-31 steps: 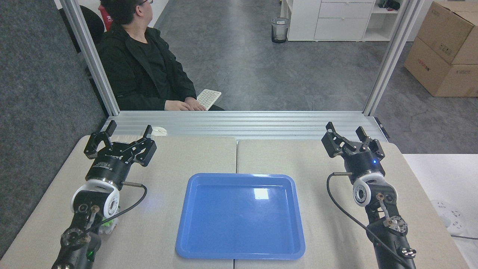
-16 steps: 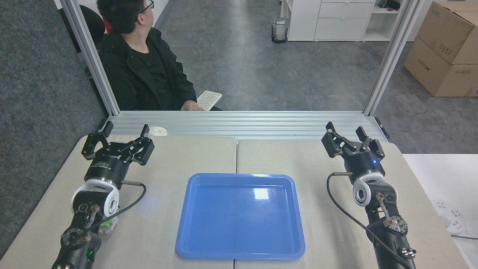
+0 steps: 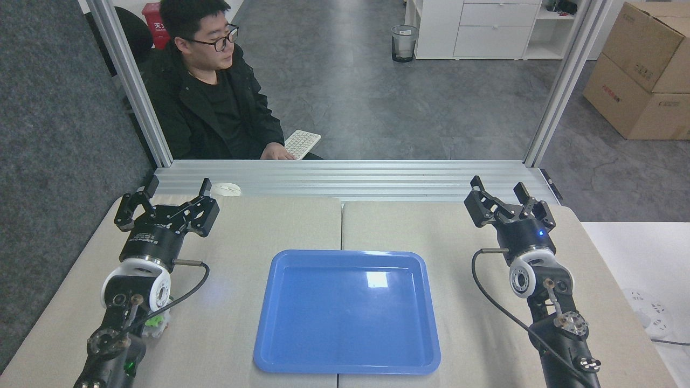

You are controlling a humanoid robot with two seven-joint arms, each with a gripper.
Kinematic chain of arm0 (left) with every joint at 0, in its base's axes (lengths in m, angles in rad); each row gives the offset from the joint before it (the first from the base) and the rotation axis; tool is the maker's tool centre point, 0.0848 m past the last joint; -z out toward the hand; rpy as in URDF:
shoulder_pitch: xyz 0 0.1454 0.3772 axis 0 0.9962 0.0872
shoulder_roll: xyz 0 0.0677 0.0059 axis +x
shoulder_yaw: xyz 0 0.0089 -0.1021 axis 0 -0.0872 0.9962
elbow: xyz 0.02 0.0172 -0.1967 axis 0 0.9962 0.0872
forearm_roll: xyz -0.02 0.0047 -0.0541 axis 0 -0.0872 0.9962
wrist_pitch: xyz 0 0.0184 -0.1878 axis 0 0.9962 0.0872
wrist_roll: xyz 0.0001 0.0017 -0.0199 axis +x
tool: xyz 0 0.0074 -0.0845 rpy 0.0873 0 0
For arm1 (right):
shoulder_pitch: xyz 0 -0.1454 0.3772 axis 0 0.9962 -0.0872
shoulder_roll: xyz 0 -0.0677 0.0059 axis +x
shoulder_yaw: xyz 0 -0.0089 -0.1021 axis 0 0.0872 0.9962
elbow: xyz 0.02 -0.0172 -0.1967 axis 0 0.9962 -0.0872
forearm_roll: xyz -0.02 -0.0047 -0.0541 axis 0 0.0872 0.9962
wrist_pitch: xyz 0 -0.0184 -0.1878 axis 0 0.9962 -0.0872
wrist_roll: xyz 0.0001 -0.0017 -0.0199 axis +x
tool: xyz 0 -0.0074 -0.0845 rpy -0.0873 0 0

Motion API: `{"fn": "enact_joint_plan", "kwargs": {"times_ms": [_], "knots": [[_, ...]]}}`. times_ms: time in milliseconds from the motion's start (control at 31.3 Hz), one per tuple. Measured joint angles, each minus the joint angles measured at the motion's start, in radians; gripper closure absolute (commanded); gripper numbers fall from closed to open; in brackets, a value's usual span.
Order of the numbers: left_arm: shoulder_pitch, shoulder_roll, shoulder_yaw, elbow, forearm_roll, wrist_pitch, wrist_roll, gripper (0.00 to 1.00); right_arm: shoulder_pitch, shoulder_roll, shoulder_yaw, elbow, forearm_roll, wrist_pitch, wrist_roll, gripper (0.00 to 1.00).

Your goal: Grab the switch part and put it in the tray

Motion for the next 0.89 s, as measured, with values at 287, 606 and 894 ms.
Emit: {"fn": "enact_joint_plan", "kwargs": {"times_ms": [287,606,894], "knots": [[0.002,0.001,0.0,0.0,0.002,0.0,0.0,0.01,0.0,0.0,0.0,0.0,0.0,0.0,0.0,0.0],[0.025,0.001,0.0,0.012,0.005,-0.01,0.028,0.01,0.0,0.0,0.0,0.0,0.0,0.0,0.0,0.0],[0.112,0.005,0.005,0.041,0.003,-0.022,0.094,0.01,0.0,0.0,-0.001,0.0,0.0,0.0,0.0,0.0]]}}
